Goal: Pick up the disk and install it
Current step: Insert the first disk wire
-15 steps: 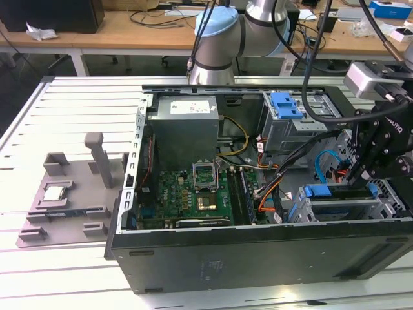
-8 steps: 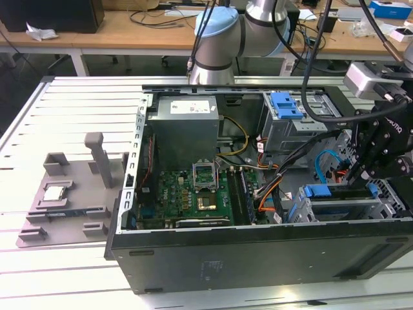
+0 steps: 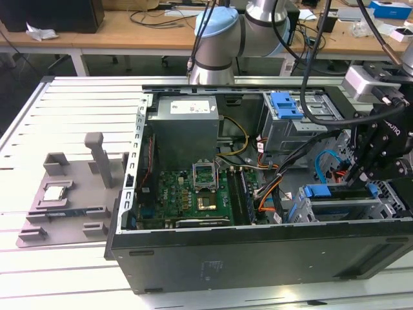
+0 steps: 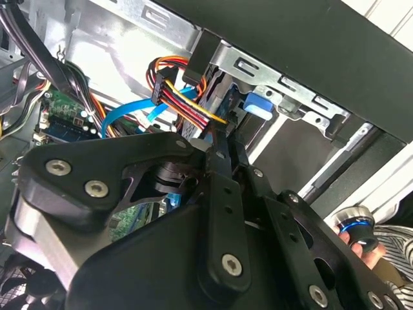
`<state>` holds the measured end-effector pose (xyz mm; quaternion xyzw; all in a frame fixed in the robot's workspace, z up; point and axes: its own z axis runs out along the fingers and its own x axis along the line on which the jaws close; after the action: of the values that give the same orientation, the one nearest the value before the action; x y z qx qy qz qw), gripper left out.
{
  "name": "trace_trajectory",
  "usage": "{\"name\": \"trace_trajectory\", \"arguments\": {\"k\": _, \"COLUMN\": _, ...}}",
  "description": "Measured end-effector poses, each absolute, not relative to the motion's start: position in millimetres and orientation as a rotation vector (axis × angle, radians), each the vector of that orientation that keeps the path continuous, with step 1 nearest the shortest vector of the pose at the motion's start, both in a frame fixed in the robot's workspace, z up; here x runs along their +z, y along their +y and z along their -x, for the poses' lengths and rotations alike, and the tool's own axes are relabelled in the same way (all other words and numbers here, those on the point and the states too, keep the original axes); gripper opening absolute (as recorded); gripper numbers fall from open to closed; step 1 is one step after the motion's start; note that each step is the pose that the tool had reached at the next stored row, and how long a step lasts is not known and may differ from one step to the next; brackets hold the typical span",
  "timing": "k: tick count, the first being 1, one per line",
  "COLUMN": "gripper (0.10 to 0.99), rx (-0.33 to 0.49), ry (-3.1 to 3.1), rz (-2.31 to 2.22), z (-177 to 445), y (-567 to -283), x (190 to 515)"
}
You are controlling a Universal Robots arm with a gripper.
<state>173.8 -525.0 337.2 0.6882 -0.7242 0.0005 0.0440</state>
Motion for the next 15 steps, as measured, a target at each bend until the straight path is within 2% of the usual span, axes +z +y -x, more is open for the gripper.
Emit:
{"name": "trace_trajectory", "arguments": {"k": 9, "gripper": 0.176, "rx": -0.001, "ry": -2.214, "rz": -2.104, "z": -174, "y": -525, "x": 333}}
{"name": "trace_trajectory", "arguments": {"k": 10, "gripper": 0.239, "rx": 0.001, "ry": -2.214, "rz": -2.104, "z": -174, "y": -525, "x": 333}}
{"name": "trace_trajectory", "arguments": {"k": 11, "gripper": 0.239, "rx": 0.001, "ry": -2.214, "rz": -2.103, "z": -174, "y": -525, "x": 333}}
{"name": "trace_trajectory", "arguments": {"k": 15, "gripper": 0.239, "rx": 0.001, "ry": -2.213, "rz": -2.103, "z": -174, "y": -523, "x": 351}}
